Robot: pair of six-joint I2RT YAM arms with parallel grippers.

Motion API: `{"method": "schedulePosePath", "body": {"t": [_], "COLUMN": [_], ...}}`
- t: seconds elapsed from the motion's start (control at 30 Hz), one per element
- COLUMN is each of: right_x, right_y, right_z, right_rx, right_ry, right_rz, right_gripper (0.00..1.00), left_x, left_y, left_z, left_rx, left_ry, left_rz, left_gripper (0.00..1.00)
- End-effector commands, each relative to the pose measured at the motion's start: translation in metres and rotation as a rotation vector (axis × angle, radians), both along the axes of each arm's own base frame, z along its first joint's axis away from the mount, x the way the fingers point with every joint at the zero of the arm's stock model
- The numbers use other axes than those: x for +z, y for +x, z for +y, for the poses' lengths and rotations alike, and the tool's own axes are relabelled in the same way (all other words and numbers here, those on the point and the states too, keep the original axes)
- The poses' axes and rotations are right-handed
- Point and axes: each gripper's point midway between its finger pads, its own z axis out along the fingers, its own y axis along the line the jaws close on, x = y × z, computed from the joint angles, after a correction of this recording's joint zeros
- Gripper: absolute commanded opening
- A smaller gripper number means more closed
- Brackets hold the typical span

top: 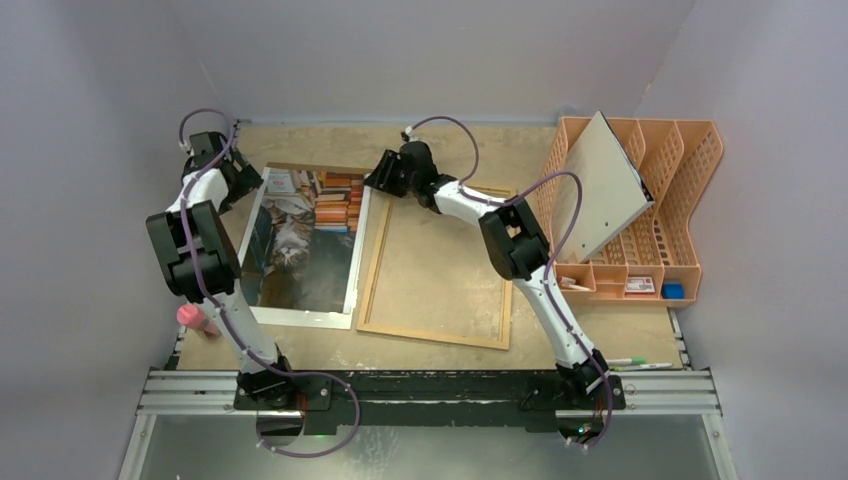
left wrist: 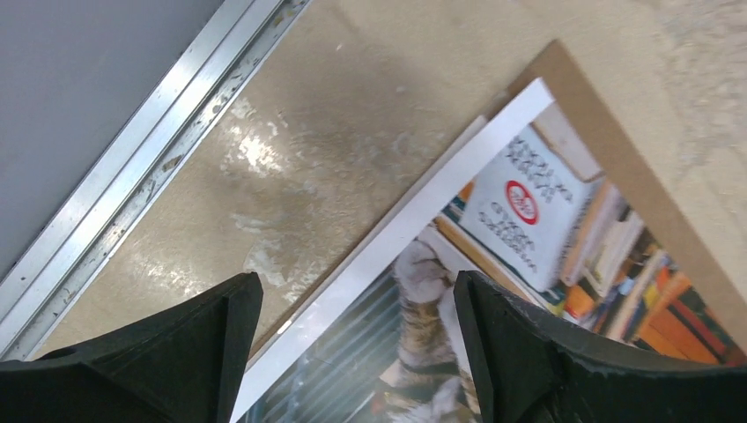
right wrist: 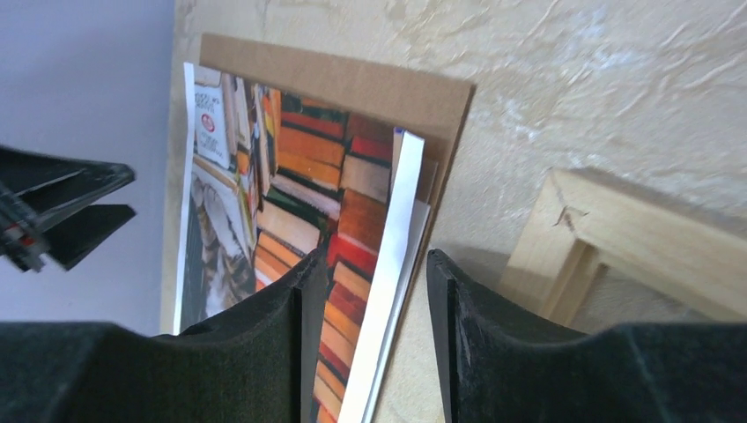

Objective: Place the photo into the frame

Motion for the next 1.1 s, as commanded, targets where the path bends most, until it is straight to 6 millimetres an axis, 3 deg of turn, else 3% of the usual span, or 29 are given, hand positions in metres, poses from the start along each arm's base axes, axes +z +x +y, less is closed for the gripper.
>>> {"method": "schedulePosePath", "body": {"t": [0.0, 0.2, 0.33, 0.47, 0.63, 0.77, 1.07], "right_x": [0.03, 0.022, 0.011, 0.008, 0.008, 0.001, -0.006], "right_y": [0.029, 0.038, 0.039, 0.039, 0.038, 0.036, 0.039], "right_z": [-0.014, -0.011, -0.009, -0.004, 0.0, 0.001, 0.003], "right_rx": [-0.065, -0.053, -0.043, -0.016, 0.018, 0.03, 0.045], "right_ry": [-0.049, -0.048, -0.05, -0.041, -0.029, -0.032, -0.048], "right_rz": [-0.115, -0.148, -0.14, -0.151, -0.172, -0.165, -0.177], "right_gripper": [0.46, 0.37, 0.39, 0.42, 0.33, 0.32, 0.36], "left_x": [0.058, 0.069, 0.073, 0.066, 0.046, 0.036, 0.027], "left_y": [0.022, 0.035, 0.044, 0.047, 0.043, 0.038, 0.034], "left_z": [-0.007, -0.042, -0.083, -0.125, -0.163, -0.178, -0.183], "left_rx": [-0.079, -0.196, -0.306, -0.396, -0.444, -0.466, -0.473], "left_ry": [0.014, -0.118, -0.225, -0.267, -0.297, -0.305, -0.313], "left_rz": [-0.153, -0.25, -0.313, -0.301, -0.263, -0.24, -0.218], "left_gripper": [0.84, 0.84, 0.82, 0.79, 0.76, 0.76, 0.76]}}
